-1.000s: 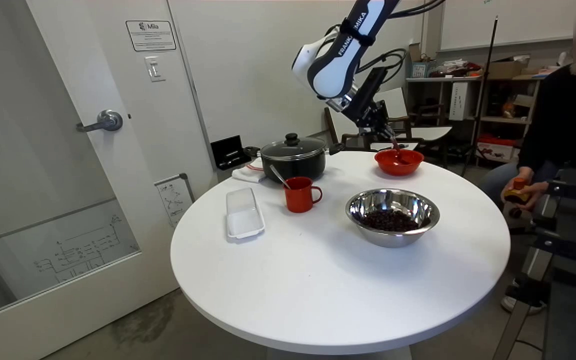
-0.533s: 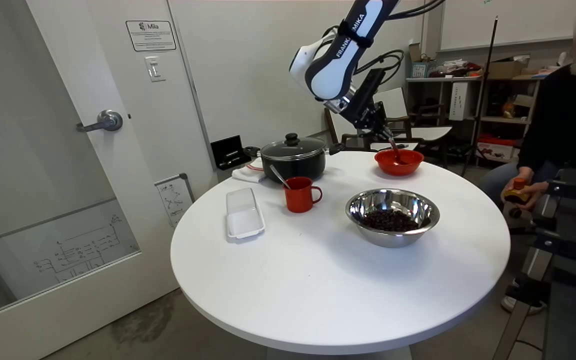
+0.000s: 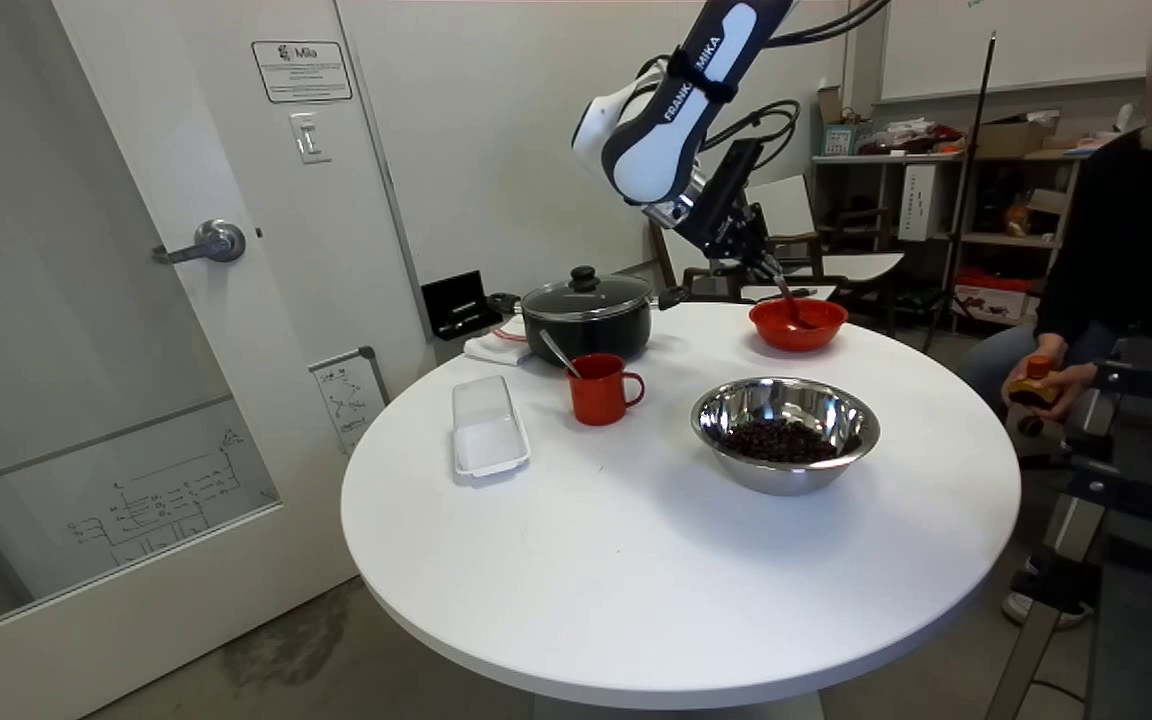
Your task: Pick the spoon in the red bowl and stir the contents in the silver bowl, then put the spoon back in the red bowl
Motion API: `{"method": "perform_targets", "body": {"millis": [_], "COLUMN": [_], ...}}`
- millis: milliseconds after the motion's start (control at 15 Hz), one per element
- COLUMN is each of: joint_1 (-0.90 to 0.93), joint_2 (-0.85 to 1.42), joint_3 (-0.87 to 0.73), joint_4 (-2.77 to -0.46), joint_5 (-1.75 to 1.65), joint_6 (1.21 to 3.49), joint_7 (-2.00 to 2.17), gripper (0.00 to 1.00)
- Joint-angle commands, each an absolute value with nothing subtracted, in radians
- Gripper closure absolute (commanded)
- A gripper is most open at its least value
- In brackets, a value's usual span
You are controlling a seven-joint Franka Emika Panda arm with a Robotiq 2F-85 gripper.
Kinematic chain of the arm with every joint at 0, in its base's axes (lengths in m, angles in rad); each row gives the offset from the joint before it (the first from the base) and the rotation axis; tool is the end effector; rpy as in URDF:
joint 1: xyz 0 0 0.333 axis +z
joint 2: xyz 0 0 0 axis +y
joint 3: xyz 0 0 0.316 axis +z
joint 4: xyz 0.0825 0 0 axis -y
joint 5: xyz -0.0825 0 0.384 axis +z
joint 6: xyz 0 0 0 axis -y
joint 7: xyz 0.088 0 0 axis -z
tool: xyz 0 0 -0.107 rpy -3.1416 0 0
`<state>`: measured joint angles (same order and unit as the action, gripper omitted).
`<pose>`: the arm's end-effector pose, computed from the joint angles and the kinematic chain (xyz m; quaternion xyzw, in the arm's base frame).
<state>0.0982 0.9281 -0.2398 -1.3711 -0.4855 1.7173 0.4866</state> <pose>0.6640 -0.1105 0.1536 0.8941 -0.1679 -0.2068 0.3601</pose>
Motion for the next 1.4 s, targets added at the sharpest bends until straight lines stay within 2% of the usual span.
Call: {"method": "perform_targets", "body": {"millis": [0,1067,1333], "joint_1": [0.106,0.098,0.101], "joint_2": [0.956,0.94,1.002], "joint_3": [-0.25,-0.241,-0.235], "joint_4": [-1.321,-1.355,-1.282], "joint_5": [-0.49,-0.483,-0.482], "joint_6": [1.67,1.701,1.686], "joint_7": [0.491,0.487,0.481], "gripper": [0.99,0.97,0.99]}}
